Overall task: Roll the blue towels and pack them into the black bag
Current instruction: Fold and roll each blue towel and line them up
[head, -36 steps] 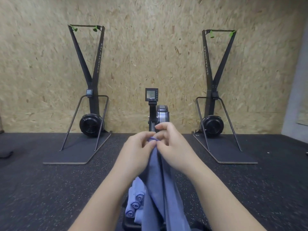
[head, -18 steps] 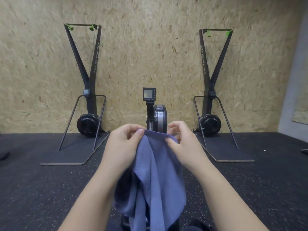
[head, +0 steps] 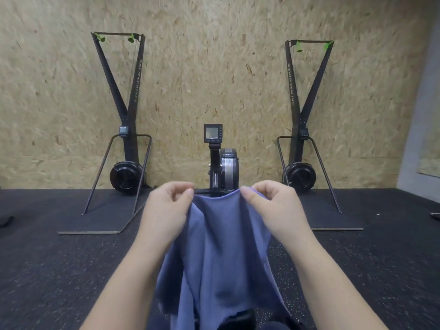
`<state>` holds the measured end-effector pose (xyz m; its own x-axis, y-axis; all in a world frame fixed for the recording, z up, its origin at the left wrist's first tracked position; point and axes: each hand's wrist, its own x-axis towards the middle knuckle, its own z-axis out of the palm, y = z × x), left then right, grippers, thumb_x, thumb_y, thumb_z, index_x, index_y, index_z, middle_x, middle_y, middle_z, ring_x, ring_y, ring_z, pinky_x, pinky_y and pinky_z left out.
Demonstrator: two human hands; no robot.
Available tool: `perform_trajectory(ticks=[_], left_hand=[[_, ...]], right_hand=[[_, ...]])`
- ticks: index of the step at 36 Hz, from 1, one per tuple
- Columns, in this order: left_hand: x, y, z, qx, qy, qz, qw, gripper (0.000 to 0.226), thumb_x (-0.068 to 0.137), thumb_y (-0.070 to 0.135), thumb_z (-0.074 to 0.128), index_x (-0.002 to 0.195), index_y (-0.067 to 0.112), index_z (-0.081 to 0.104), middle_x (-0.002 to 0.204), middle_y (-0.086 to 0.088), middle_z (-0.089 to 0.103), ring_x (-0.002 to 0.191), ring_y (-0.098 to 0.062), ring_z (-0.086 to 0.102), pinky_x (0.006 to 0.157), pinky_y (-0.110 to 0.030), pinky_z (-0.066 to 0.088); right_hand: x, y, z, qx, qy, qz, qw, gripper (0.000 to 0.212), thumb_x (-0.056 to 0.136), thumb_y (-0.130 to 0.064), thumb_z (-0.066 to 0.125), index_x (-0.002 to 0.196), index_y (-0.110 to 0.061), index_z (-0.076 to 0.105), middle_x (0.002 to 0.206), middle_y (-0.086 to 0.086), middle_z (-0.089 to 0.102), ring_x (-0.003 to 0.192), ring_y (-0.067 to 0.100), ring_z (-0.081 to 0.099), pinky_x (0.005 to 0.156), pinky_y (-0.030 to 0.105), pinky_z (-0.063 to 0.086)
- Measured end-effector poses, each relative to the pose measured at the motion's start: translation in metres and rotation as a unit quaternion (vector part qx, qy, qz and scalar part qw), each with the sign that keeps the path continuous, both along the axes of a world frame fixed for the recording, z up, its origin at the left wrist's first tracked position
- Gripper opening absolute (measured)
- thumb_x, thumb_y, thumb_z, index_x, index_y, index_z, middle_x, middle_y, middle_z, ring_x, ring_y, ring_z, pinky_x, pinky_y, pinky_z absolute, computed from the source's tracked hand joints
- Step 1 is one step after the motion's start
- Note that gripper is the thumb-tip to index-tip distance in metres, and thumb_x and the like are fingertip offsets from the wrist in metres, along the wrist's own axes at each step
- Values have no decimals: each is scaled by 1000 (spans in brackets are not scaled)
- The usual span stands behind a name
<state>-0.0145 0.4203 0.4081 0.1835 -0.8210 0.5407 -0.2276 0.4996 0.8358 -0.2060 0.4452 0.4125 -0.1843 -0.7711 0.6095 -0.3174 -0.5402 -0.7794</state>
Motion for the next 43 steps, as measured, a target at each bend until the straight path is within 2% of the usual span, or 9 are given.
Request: perform_trajectory(ticks=[6, 9, 12, 15, 20, 23, 28, 34, 43], left_hand=[[-26, 11, -12, 40, -14, -71, 997, 14, 90, 15, 65, 79, 21, 70, 59, 15, 64, 54, 4, 52, 60, -23, 40], [-29, 14, -14, 62, -6, -119, 991, 16, 93, 14, 60, 83, 18, 72, 72, 4, 72, 66, -9, 62, 63, -31, 51], [-31, 19, -14, 92, 24, -170, 981, 26, 97, 1, 47, 91, 13, 70, 73, 0, 71, 63, -8, 62, 55, -21, 50], [-31, 21, -17, 82, 4, -211, 974, 37, 92, -13, 44, 91, 12, 70, 76, 2, 73, 68, -7, 65, 61, -18, 51], [-32, 14, -22, 2, -77, -154, 985, 38, 82, -8, 65, 74, 29, 72, 81, 6, 74, 80, -11, 70, 78, -35, 56], [-34, 12, -25, -33, -110, -100, 988, 31, 81, 1, 69, 76, 31, 68, 82, 13, 68, 79, -13, 68, 78, -46, 56], [-33, 11, -25, -73, -173, -21, 982, 22, 87, 5, 59, 79, 25, 55, 85, 12, 54, 68, -3, 52, 68, -22, 43], [-30, 14, -22, -38, -212, -29, 976, 18, 89, 18, 62, 76, 27, 52, 66, 11, 58, 62, 0, 51, 57, -16, 36], [-35, 20, -19, -90, -224, -54, 969, 21, 81, 20, 73, 70, 32, 60, 67, 15, 59, 66, 2, 50, 61, -12, 35]], right_hand=[[24, -4, -13, 42, -5, 8, 999, 22, 83, -23, 72, 64, -19, 63, 54, -12, 58, 51, -1, 47, 51, 13, 37], [28, -4, -16, 51, -14, 19, 998, 17, 84, -17, 70, 70, -24, 67, 61, -15, 66, 59, -5, 57, 58, 11, 44], [25, -1, -15, 56, -4, 27, 998, 14, 84, -10, 66, 79, -22, 71, 72, -12, 71, 68, -5, 62, 65, 11, 48], [21, -1, -14, 65, -30, 39, 997, 13, 83, -7, 68, 82, -18, 74, 78, -5, 74, 74, 4, 68, 69, 19, 53], [16, 0, -16, 72, -45, 40, 996, 8, 82, -14, 73, 74, -13, 71, 73, -1, 72, 64, 3, 61, 60, 17, 47], [16, -2, -19, 77, -51, 60, 994, 13, 88, -11, 66, 77, -17, 71, 76, 0, 74, 66, 6, 64, 62, 18, 48], [14, -4, -20, 107, -41, 74, 991, 15, 93, -9, 58, 83, -15, 68, 74, -2, 72, 64, 4, 63, 57, 18, 45], [12, -6, -23, 109, -24, 45, 993, 12, 92, -12, 59, 84, -14, 68, 84, 2, 73, 77, 12, 66, 73, 31, 52], [16, -3, -26, 108, 5, 95, 990, 21, 98, -13, 49, 93, -20, 68, 93, -3, 73, 90, 10, 66, 87, 33, 50]])
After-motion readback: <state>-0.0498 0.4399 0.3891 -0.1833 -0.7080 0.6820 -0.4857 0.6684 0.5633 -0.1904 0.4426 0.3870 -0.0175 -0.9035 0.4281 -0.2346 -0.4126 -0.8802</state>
